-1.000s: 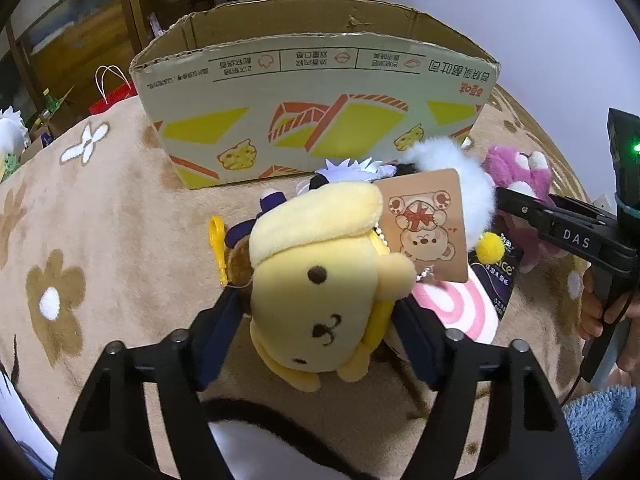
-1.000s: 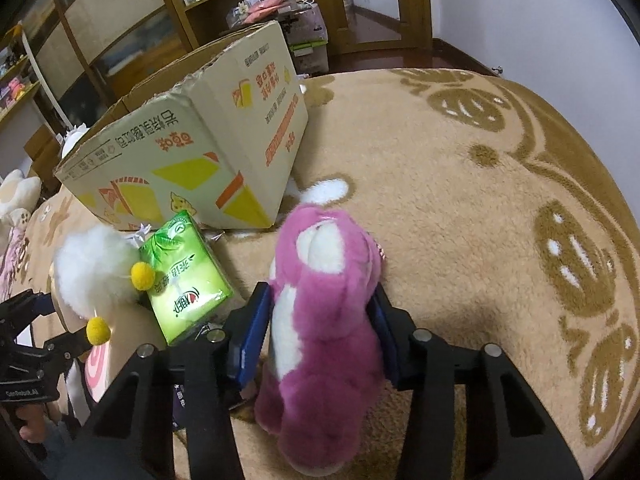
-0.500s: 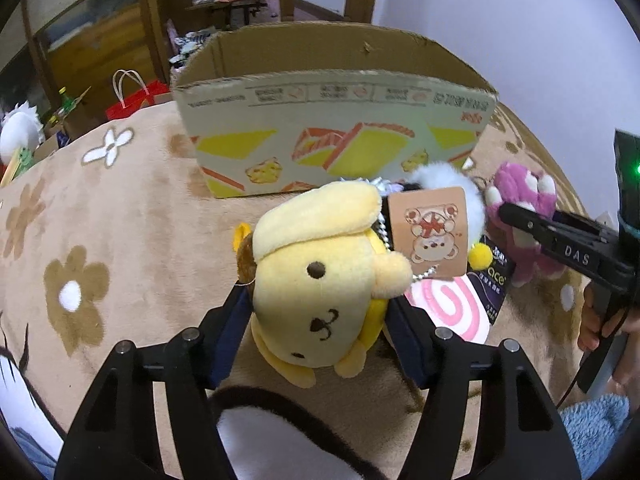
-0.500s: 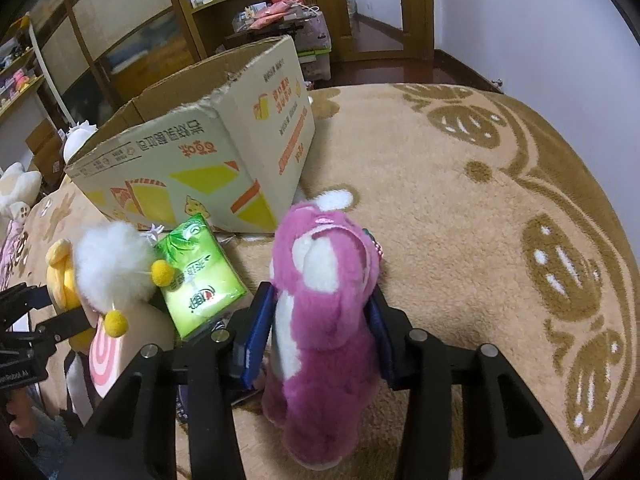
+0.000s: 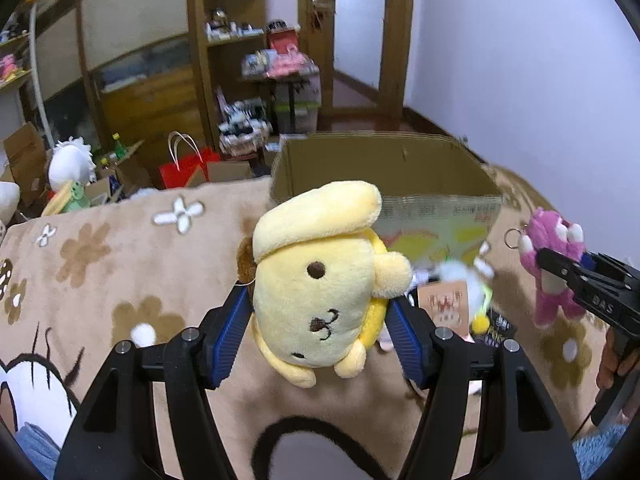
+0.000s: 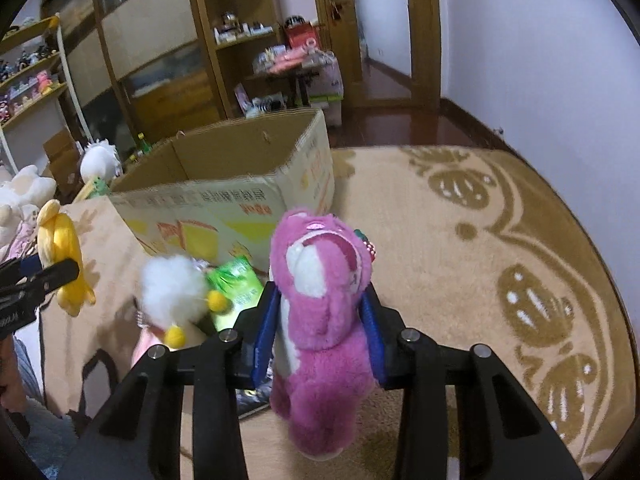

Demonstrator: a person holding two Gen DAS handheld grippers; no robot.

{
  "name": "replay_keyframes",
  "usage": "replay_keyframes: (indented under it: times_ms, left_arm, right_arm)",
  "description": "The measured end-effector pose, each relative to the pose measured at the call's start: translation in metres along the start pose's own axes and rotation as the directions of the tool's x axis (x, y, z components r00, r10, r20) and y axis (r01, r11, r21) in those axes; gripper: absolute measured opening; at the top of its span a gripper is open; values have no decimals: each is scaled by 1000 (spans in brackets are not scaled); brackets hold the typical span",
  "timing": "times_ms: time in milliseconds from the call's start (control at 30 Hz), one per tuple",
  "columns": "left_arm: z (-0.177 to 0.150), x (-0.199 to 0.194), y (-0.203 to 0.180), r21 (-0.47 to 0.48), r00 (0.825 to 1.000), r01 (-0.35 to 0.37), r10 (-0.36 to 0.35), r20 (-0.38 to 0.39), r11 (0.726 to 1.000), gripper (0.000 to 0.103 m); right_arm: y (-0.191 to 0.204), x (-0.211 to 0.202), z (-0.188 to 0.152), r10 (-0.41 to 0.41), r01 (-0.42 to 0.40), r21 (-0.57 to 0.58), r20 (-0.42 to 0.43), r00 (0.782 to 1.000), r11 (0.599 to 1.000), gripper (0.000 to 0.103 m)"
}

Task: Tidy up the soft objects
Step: 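Carry both plushes over the cardboard box and open both tools to drop them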

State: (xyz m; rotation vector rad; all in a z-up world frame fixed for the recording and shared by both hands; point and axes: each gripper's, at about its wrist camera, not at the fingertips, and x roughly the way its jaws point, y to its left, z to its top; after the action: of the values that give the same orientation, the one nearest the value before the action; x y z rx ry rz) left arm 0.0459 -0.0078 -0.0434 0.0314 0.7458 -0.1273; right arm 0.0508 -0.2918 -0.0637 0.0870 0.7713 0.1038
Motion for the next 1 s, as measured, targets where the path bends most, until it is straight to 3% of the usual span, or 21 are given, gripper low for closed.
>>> replay_keyframes:
  times_ms: [233,567,1000]
  left_arm:
    - [18,-23,-2,23,993,-35,33,110,999,65]
    - [46,-42,-10,49,976,-61,49,213,997,65]
    - [95,-24,-15,97,956,-82,51,288,992,65]
  right_arm:
    - [27,-41,25,8,3,-72,139,990,997,41]
    - [49,-79,52,8,31,-174,220,976,984,41]
    - [71,-73,104,71,-3,-218,304,950,976,42]
